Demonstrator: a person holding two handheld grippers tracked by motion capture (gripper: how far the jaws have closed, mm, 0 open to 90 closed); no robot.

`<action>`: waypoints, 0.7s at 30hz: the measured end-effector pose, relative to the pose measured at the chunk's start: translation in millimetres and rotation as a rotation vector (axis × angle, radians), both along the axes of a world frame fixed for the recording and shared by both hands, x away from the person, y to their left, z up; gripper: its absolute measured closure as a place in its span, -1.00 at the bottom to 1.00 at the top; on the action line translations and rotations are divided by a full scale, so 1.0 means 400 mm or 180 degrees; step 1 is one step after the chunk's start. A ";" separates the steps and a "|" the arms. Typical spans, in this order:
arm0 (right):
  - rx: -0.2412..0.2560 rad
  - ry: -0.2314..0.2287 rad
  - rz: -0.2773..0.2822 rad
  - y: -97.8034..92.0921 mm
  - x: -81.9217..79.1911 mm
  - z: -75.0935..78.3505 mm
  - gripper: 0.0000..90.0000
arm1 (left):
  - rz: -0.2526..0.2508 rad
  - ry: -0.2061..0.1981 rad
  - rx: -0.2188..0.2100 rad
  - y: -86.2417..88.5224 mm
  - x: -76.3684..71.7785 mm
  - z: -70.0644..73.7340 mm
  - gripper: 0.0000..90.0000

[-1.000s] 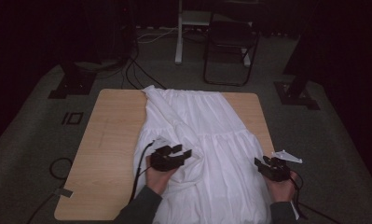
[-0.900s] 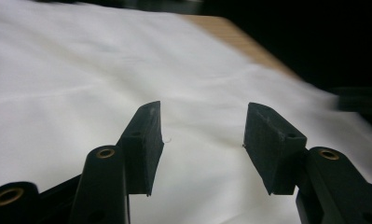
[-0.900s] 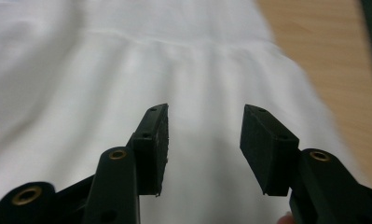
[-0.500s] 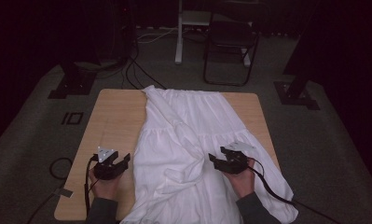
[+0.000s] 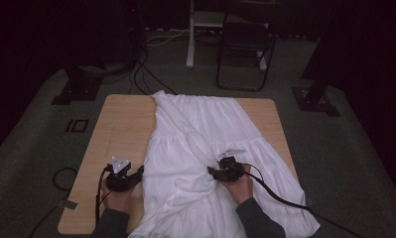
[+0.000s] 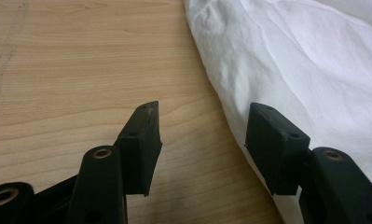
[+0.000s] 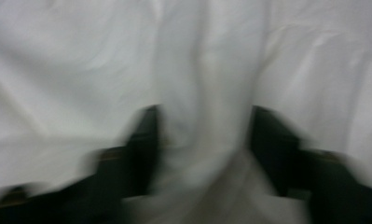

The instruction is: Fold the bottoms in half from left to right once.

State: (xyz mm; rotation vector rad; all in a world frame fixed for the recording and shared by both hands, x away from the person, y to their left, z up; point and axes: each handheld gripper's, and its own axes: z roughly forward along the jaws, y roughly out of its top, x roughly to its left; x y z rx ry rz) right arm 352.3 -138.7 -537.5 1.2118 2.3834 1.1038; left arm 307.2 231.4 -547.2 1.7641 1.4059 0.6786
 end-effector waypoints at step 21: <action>-0.0079 -0.0538 -0.1254 -0.407 0.012 0.061 0.93 | -0.0323 0.0039 0.0001 -0.078 -0.001 0.004 -0.05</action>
